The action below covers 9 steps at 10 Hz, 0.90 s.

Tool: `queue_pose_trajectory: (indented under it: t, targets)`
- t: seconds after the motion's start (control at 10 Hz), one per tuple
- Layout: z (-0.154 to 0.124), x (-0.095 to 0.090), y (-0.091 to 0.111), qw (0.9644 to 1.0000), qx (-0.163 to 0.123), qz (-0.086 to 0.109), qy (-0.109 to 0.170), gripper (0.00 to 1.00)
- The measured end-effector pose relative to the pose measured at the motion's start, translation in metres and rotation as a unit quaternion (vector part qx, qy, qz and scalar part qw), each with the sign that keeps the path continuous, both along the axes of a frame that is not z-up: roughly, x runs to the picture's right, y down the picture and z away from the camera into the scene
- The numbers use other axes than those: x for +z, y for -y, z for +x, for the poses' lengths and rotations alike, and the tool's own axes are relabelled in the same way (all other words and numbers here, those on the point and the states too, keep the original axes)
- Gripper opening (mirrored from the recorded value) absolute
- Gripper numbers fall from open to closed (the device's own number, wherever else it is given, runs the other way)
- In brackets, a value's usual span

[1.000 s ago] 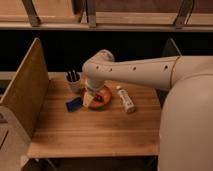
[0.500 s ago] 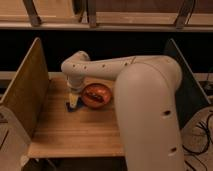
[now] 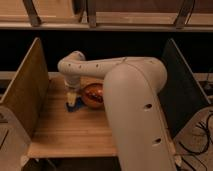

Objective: Wipe the white sponge on the table

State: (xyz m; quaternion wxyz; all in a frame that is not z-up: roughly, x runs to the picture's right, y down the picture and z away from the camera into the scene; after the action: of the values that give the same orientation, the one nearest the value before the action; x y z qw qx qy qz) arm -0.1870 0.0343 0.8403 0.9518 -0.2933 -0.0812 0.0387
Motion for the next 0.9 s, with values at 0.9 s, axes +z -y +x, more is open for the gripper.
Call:
queue_pose_trajectory:
  t: [0.9]
  targets:
    - [-0.058,0.029,-0.04,0.9918,-0.104,-0.02,0.072,0.8]
